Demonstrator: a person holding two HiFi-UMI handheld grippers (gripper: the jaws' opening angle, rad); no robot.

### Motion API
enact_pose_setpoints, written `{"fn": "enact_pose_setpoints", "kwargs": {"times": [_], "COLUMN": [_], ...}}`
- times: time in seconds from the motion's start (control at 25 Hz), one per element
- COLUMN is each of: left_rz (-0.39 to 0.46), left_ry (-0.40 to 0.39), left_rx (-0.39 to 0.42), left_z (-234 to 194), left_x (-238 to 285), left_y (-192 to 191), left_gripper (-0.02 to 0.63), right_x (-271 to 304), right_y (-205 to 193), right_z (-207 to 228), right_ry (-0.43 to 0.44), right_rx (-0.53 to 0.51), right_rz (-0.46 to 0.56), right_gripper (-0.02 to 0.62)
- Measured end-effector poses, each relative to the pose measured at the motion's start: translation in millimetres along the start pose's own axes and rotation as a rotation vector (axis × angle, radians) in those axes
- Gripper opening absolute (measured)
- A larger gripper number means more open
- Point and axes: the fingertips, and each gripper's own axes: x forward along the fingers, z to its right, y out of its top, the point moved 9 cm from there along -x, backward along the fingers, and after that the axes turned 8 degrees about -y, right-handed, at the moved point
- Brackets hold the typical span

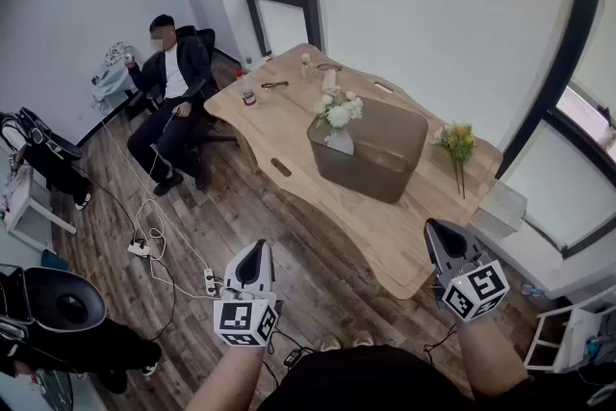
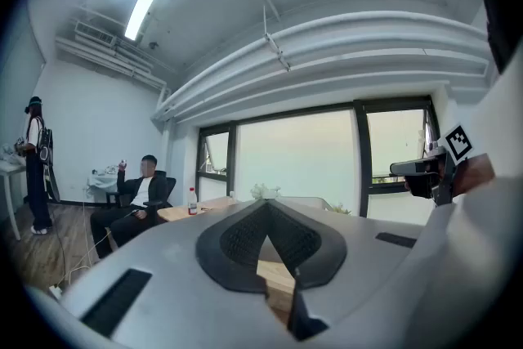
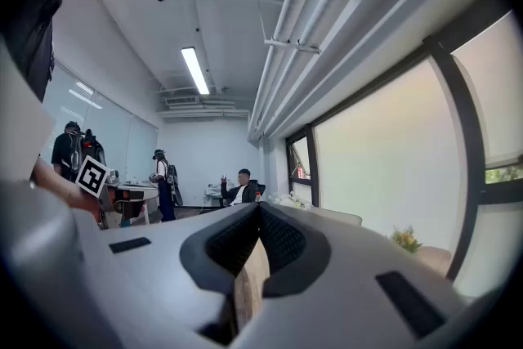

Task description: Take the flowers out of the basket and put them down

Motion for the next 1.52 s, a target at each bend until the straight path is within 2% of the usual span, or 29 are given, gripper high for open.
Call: {"fn": "enact_pose_setpoints", "kwargs": {"times": [0.36,0.52,0.76,0.92,1.04,1.16,1.28,1.4,1.52], "left_rz": [0.018,0.01,0.002,-0.003,0.008,-0.018,-0.041,-0.03,-0.02], "left_ry": [0.002,0.009,0.031,0.064,0.095,0.115,0.115,0.107,0.055], "left_rx": [0.006,0.01,0.011,0.028,0.061,0.058,0.066,0.062,0.078], "left_z": [-0.1,2.3,8.6,8.1,6.9,2.2,-8.9,-26.1,-41.7], "left_x": [-2.7,-2.6,2.5,9.9,11.6,12.8,18.9,38.4,68.4], "left_y": [9.8,9.5,11.6,12.4,15.3,8.9,3.3,1.4,-1.0], "left_gripper": [0.0,0.0,0.0,0.0,0.0,0.0,0.0,0.0,0.0], "right_x": [3.1,2.7,8.3,17.5,28.6,44.6,59.7,77.8,101.4], "right_y": [-2.1,-4.1,-8.7,-14.7,-20.3,-26.8,-30.5,-31.6,-36.2], "right_z": [-8.6,-5.2,8.9,21.5,27.5,31.0,28.5,27.5,28.7], "right_ry": [0.024,0.02,0.014,0.058,0.101,0.107,0.118,0.123,0.088], "right_rx": [0.012,0.059,0.098,0.148,0.143,0.182,0.177,0.164,0.16], "right_rz": [0.001,0.027,0.001,-0.014,-0.006,0.004,0.003,0.001,-0.008], "right_gripper": [0.021,0.021,0.023,0.023,0.023,0.023,0.023,0.023,0.023]}}
